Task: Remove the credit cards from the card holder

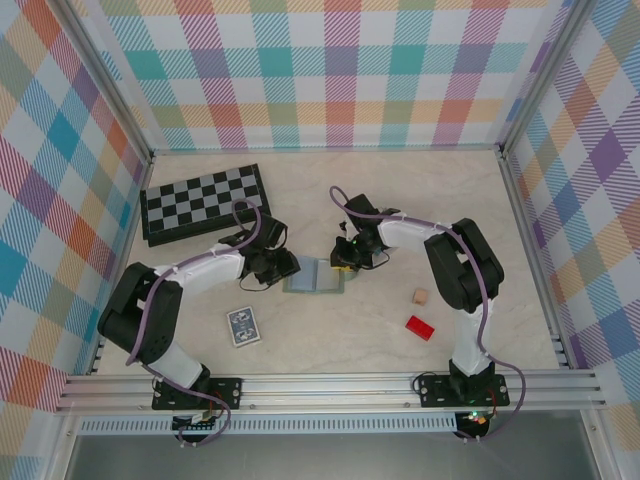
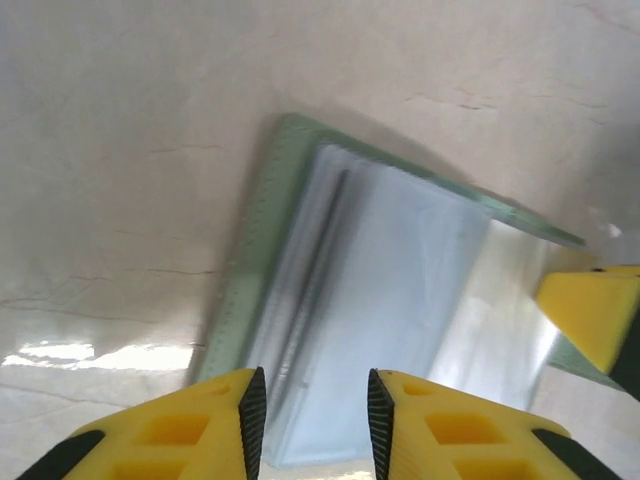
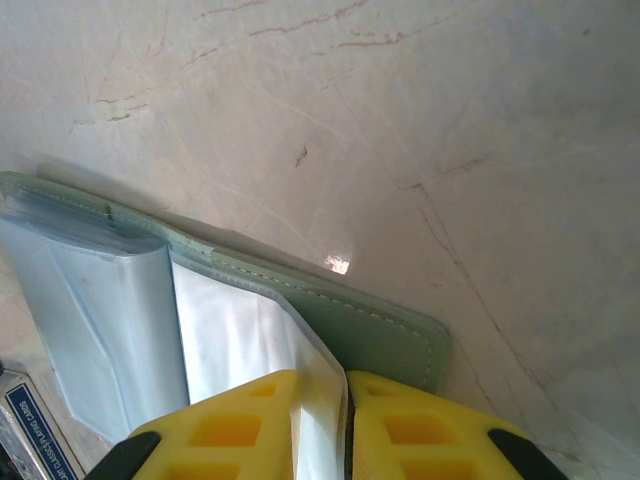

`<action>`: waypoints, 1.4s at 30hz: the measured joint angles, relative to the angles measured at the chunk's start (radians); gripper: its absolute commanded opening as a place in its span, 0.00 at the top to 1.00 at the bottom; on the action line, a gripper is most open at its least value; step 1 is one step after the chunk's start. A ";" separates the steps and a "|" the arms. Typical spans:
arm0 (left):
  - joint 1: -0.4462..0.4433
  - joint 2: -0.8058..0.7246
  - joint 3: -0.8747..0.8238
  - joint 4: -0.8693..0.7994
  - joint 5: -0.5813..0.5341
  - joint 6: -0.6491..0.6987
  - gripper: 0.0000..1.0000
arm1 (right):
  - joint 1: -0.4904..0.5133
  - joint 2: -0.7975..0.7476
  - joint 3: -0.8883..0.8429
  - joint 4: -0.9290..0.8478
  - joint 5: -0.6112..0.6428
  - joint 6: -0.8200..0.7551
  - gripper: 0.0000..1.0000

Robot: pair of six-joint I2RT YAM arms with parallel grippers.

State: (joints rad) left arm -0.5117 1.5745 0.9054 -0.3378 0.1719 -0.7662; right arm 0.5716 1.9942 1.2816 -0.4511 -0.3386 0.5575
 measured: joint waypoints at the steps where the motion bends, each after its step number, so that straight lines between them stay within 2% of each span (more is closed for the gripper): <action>1: 0.000 -0.001 0.000 0.008 0.009 0.002 0.68 | 0.000 0.001 0.002 -0.002 0.000 0.000 0.81; 12: 0.000 0.067 0.000 0.051 0.056 0.001 0.63 | 0.002 0.003 0.003 -0.005 0.001 0.000 0.81; 20: -0.001 0.089 0.001 0.095 0.100 -0.003 0.68 | 0.003 0.008 0.013 -0.014 0.001 0.000 0.81; 34: -0.012 0.106 0.001 0.214 0.234 -0.007 0.68 | 0.019 0.021 0.024 0.004 -0.010 0.000 0.81; 42: -0.058 0.175 0.013 0.273 0.288 -0.030 0.67 | 0.023 0.013 0.019 0.006 0.008 0.000 0.82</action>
State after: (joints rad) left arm -0.5701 1.7500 0.9180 -0.0650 0.4595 -0.7959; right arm 0.5941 2.0068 1.3010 -0.4450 -0.3309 0.5575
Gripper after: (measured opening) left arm 0.331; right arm 0.186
